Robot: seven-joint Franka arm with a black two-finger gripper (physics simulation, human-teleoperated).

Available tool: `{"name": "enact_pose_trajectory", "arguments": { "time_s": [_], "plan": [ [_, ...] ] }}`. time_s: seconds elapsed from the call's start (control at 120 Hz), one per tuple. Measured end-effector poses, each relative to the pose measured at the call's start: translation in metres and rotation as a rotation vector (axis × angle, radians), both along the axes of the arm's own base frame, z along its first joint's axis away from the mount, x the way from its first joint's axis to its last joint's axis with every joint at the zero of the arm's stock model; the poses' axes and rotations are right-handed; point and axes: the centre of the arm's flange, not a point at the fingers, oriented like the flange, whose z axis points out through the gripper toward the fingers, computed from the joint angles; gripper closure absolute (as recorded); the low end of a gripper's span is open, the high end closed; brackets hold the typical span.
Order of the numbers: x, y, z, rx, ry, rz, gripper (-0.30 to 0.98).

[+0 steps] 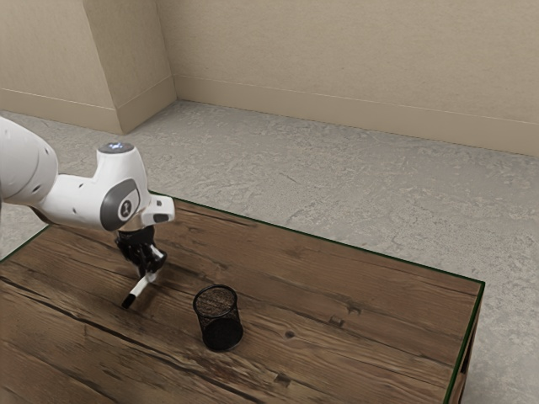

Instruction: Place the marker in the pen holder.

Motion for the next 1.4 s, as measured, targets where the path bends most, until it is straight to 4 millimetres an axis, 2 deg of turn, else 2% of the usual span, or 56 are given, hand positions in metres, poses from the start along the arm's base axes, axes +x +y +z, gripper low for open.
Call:
{"name": "enact_pose_trajectory", "arguments": {
  "time_s": [0.117,0.317,0.567,0.667,0.733,0.775,0.825,0.867,0.908,0.983,1.058,1.1,1.133,1.175,1.217,1.333,1.4],
  "plan": [
    [-0.001,0.000,-0.001,0.005,0.005,-0.008,0.72],
    [-0.002,0.000,-0.004,0.001,0.011,-0.013,0.59],
    [-0.002,0.001,-0.003,0.006,0.009,-0.018,0.74],
    [0.001,0.000,0.012,0.011,-0.014,-0.018,0.77],
    [0.004,-0.004,0.043,0.011,-0.066,-0.023,0.78],
    [0.007,-0.016,0.076,0.005,-0.123,-0.042,0.78],
    [0.010,-0.044,0.116,-0.005,-0.192,-0.088,0.79],
    [0.010,-0.081,0.142,-0.017,-0.242,-0.144,0.79],
    [0.011,-0.124,0.156,-0.030,-0.282,-0.210,0.79],
    [0.008,-0.206,0.166,-0.066,-0.342,-0.326,0.79],
    [-0.011,-0.284,0.153,-0.121,-0.368,-0.424,0.79],
    [-0.024,-0.318,0.145,-0.147,-0.378,-0.464,0.79],
    [-0.031,-0.336,0.142,-0.163,-0.389,-0.483,0.79],
    [-0.034,-0.345,0.141,-0.176,-0.407,-0.486,0.79],
    [-0.031,-0.340,0.142,-0.181,-0.425,-0.464,0.79],
    [-0.011,-0.290,0.146,-0.173,-0.470,-0.345,0.78],
    [-0.006,-0.265,0.139,-0.167,-0.472,-0.293,0.77]
  ]
}}
